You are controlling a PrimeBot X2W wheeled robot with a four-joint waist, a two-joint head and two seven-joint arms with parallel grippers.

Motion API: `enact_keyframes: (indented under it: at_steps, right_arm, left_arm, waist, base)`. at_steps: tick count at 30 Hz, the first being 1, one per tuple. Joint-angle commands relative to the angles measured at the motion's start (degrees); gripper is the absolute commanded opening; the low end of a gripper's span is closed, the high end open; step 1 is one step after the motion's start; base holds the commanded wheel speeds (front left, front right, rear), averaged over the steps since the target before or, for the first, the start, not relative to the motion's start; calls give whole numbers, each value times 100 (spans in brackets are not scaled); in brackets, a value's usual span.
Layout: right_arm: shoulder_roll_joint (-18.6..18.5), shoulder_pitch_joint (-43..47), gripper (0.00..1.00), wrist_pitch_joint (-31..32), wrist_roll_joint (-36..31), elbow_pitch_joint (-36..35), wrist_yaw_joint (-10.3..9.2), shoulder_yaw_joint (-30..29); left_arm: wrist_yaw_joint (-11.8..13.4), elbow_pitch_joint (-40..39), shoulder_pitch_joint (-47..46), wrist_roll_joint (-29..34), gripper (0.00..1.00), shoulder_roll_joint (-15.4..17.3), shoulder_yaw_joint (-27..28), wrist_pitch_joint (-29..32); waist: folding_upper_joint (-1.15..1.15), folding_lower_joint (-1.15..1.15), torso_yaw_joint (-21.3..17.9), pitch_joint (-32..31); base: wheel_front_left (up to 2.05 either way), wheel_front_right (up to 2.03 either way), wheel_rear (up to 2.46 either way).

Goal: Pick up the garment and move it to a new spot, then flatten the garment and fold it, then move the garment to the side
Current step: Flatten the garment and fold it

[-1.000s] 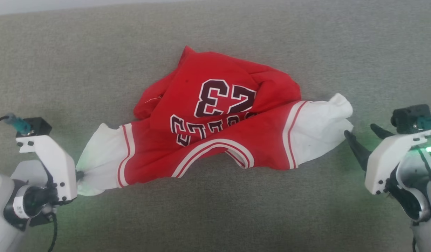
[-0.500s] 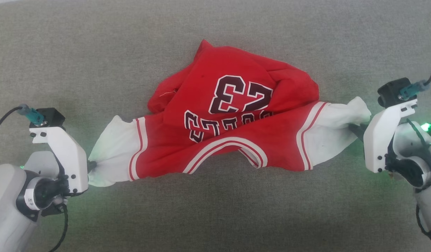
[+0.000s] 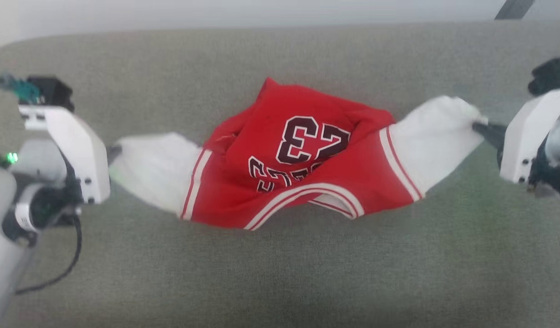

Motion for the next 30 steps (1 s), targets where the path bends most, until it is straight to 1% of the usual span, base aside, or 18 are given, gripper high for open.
enact_keyframes:
  at_steps: [1, 5, 9, 12, 13, 15, 18, 20, 24, 26, 30]
  right_arm:
    - [53, -157, 0, -20, 21, -64, -8, -104]
    - [269, -517, 0, -38, -24, -183, -8, -357]
    - [517, -988, 0, -176, -234, -216, -7, -550]
    - [740, -1347, 0, -321, -371, -207, -7, -635]
    - [740, -1347, 0, -321, -371, -207, -7, -635]
    - [835, -1586, 0, -452, -531, -184, -7, -681]
    - [1080, -1922, 0, -712, -683, -104, -7, -770]
    - [1159, -2153, 0, -902, -798, -20, -7, -839]
    - [1251, -2476, 0, -1267, -1049, 161, -7, -790]
    - [1285, -2654, 0, -1490, -1159, 314, -7, -869]
    - [1211, -2995, 0, -2001, -1430, 621, -6, -755]
  left_arm:
    - [28, -83, -178, 12, 0, 34, 40, 42]
    - [32, -265, -658, 86, 0, 122, 137, 147]
    - [2, -271, -1160, 192, 0, 157, 193, 195]
    - [-66, -199, -1565, 319, 0, 129, 221, 111]
    - [-66, -199, -1565, 319, 0, 129, 221, 111]
    - [-129, -115, -1863, 405, 0, 98, 230, -4]
    - [-243, 44, -2283, 573, 0, 24, 205, -170]
    - [-310, 169, -2543, 686, 0, -35, 181, -258]
    - [-424, 421, -2981, 812, 0, -171, 103, -403]
    - [-466, 549, -3180, 894, 0, -236, 93, -523]
    - [-542, 825, -3539, 1082, 0, -411, 59, -865]
  waist:
    - [0, 0, 6, -198]
    - [0, 0, 4, -492]
    - [0, 0, -2, -766]
    - [0, 0, -5, -921]
    - [0, 0, -5, -921]
    - [0, 0, 1, -995]
    - [0, 0, 14, -1080]
    - [0, 0, 27, -1095]
    - [0, 0, 81, -1026]
    - [0, 0, 107, -913]
    - [0, 0, 159, -548]
  base:
    - [0, 0, 0]
    - [0, 0, 0]
    - [0, 0, 0]
    - [0, 0, 0]
    - [0, 0, 0]
    - [0, 0, 0]
    - [0, 0, 0]
    - [0, 0, 0]
    - [0, 0, 0]
    - [0, 0, 0]
    - [0, 0, 0]
